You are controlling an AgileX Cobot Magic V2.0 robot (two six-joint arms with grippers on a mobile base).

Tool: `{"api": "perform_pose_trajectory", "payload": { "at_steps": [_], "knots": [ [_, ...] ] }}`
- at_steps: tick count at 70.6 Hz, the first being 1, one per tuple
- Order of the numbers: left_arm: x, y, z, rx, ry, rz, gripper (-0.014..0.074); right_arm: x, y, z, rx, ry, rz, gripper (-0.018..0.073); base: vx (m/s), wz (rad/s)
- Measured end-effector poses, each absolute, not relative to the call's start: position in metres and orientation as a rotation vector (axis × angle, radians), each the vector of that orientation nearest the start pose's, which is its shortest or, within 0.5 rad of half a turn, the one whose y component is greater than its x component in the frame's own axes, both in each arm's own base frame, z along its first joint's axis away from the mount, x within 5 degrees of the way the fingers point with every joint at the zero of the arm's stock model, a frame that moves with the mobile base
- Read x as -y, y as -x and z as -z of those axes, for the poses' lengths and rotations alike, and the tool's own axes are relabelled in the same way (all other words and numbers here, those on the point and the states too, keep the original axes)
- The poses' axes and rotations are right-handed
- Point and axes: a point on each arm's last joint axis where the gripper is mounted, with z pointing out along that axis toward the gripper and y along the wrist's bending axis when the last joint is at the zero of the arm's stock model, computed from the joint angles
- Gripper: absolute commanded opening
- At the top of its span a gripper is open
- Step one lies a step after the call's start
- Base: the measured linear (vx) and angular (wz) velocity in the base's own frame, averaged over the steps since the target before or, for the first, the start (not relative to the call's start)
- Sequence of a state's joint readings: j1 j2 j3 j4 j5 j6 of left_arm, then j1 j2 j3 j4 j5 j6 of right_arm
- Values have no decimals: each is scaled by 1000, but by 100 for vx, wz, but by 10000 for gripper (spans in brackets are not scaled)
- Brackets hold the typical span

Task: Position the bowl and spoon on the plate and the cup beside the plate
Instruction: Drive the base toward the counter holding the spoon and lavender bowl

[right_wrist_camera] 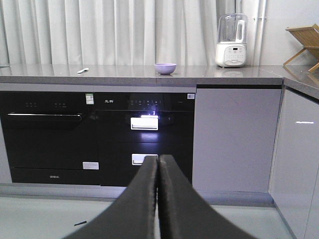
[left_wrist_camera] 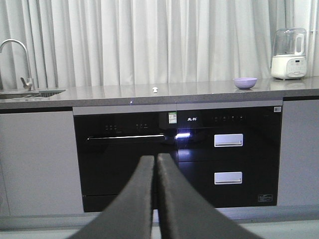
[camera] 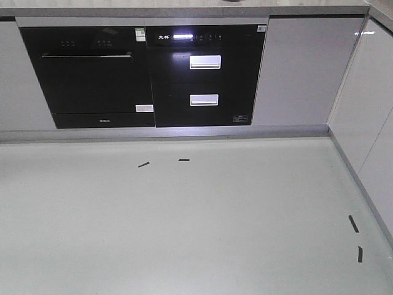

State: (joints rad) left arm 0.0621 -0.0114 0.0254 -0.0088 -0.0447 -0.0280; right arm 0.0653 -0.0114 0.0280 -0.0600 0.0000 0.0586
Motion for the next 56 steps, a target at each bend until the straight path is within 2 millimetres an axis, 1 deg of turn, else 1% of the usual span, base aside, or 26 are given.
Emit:
{"api": "perform_pose_trajectory", "payload": {
  "at_steps": [24,56],
  "knots": [
    [-4,-56,-209,-1451,72,-21,-6,-4,-56,-204,-1500,50,-51,-11,17,-3],
    [-4,-56,-209,-1451,72,-21,-6,-4,-56,-204,-1500,50,-51,-11,14,11]
  ]
}}
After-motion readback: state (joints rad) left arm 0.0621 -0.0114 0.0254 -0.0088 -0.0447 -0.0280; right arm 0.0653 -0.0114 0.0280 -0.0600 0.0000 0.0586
